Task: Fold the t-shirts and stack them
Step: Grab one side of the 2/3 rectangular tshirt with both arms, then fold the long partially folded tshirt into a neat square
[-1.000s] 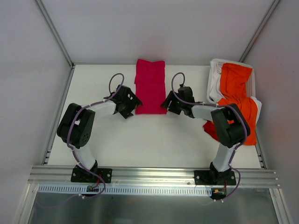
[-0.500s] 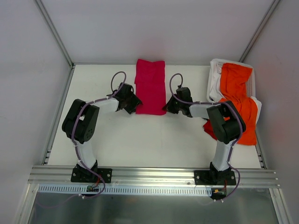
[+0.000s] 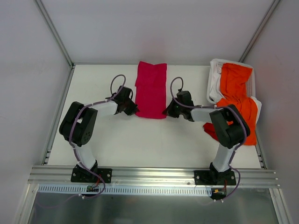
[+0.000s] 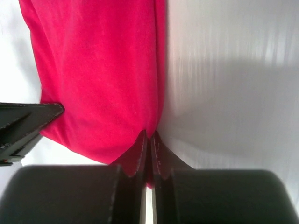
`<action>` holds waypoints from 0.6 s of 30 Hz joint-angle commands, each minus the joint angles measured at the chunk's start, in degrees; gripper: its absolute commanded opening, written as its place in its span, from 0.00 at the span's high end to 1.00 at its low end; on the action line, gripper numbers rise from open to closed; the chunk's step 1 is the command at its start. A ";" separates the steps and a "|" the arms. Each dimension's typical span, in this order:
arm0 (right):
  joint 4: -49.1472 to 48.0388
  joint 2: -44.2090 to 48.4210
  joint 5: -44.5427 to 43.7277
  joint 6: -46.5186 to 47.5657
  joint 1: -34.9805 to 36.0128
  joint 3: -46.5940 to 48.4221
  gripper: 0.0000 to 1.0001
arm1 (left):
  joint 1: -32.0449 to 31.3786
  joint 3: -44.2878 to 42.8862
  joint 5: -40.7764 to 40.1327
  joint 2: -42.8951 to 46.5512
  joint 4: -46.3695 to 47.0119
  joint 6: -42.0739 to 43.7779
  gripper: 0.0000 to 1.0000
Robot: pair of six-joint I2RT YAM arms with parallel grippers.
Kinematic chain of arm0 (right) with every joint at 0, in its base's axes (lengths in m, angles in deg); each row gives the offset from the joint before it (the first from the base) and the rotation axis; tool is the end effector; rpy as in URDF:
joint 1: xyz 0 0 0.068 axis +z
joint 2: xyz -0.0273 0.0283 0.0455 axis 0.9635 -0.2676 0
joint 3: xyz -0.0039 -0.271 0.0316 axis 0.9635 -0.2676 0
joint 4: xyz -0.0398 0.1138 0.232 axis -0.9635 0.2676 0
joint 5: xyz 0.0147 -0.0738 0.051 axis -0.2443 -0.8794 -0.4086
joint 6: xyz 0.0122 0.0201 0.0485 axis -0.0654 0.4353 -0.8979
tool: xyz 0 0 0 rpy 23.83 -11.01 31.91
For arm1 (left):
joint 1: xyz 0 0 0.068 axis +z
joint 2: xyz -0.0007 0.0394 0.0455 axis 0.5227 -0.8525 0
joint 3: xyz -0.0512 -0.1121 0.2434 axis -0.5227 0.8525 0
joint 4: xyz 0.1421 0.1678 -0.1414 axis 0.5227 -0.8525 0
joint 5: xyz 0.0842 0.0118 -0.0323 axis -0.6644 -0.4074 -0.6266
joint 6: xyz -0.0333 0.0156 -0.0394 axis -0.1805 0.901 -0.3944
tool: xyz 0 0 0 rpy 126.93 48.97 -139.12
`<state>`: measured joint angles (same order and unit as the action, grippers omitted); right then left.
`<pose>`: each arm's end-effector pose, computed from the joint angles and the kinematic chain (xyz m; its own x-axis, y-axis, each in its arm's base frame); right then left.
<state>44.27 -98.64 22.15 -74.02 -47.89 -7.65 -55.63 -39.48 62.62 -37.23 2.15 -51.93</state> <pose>0.3303 0.1735 0.1432 -0.7590 0.1932 -0.6218 -0.2206 0.8222 0.5247 0.3416 -0.1550 0.1562 -0.6872 -0.6767 -0.2642 -0.4061 0.6594 -0.6327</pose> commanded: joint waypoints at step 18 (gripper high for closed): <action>36.13 32.75 -10.93 1.24 7.51 6.95 0.99 | -4.45 4.35 -2.23 34.32 -11.46 1.10 0.85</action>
<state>74.96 -66.03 14.90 -74.61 -40.35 -5.62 -60.07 -30.76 64.18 -2.35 -7.62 -52.54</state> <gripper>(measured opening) 0.031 0.136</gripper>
